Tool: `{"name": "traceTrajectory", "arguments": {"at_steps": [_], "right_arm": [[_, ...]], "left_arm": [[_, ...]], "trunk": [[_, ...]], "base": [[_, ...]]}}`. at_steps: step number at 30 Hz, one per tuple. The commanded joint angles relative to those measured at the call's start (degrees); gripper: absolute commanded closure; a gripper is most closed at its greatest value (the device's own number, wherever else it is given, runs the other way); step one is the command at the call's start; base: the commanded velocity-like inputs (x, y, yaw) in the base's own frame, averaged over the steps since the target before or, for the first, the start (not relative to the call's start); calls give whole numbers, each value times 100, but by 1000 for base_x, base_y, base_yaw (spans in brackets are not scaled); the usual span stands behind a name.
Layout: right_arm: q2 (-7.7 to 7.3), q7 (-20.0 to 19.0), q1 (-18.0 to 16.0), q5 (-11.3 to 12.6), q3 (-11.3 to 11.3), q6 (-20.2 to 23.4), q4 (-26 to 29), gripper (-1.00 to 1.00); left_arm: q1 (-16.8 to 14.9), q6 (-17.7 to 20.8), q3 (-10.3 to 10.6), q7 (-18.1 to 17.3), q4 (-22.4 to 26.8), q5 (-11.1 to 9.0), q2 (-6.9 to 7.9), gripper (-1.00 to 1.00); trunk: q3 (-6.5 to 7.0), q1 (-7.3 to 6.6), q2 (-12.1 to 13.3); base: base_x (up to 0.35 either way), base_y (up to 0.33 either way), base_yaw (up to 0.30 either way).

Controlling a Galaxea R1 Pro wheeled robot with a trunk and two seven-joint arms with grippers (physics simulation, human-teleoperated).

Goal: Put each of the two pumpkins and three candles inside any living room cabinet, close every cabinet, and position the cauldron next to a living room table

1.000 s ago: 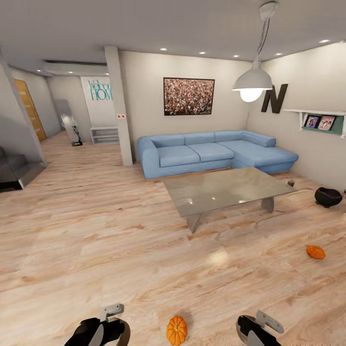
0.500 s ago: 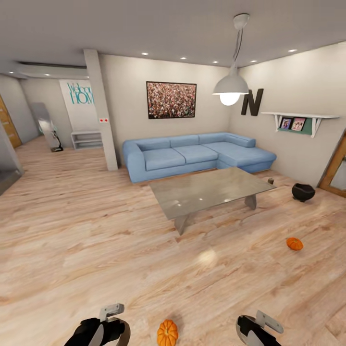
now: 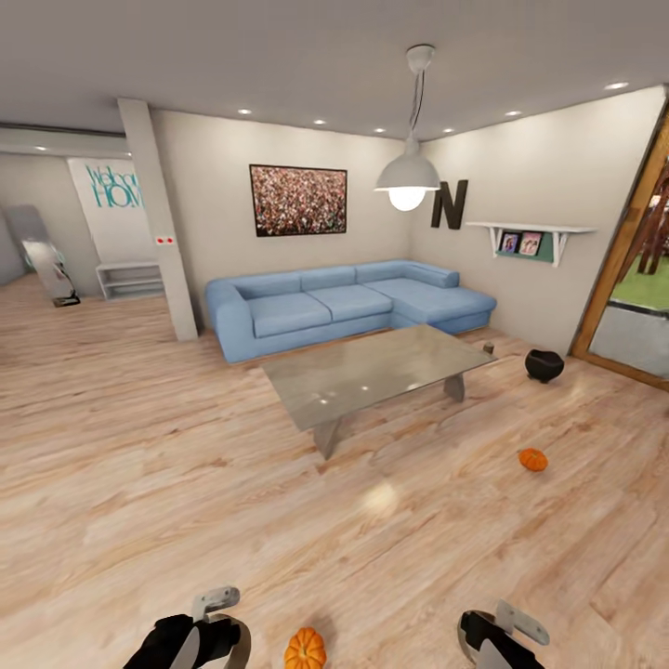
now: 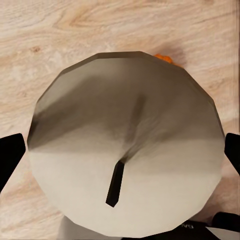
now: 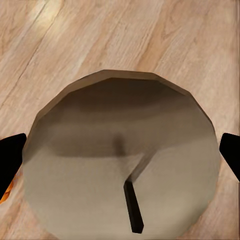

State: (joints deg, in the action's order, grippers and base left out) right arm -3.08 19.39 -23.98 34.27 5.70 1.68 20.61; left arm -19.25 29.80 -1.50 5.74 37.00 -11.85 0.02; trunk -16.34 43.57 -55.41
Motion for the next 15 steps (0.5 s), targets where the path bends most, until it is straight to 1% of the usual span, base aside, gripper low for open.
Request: {"name": "traceTrajectory", "arguments": {"at_steps": [1, 12, 13, 15], "right_arm": [[0, -5, -1, -8, 1, -1, -7, 100], [-7, -6, -1, -8, -5, -1, -30, 100], [-7, -6, -1, -8, -14, -1, -35, 100], [-8, -6, -1, -8, -107, -1, -50, 100]], "left_arm": [[0, 0, 0, 1, 0, -2, 2, 100], [0, 0, 0, 1, 0, -2, -1, 100], [0, 0, 0, 1, 0, -2, -1, 100], [0, -2, 0, 2, 0, -2, 4, 100]], "trunk": [[8, 0, 0], [88, 0, 0], [96, 0, 0], [110, 0, 0]], "base": [[0, 0, -216], [0, 0, -216], [0, 0, -218], [0, 0, -220]]}}
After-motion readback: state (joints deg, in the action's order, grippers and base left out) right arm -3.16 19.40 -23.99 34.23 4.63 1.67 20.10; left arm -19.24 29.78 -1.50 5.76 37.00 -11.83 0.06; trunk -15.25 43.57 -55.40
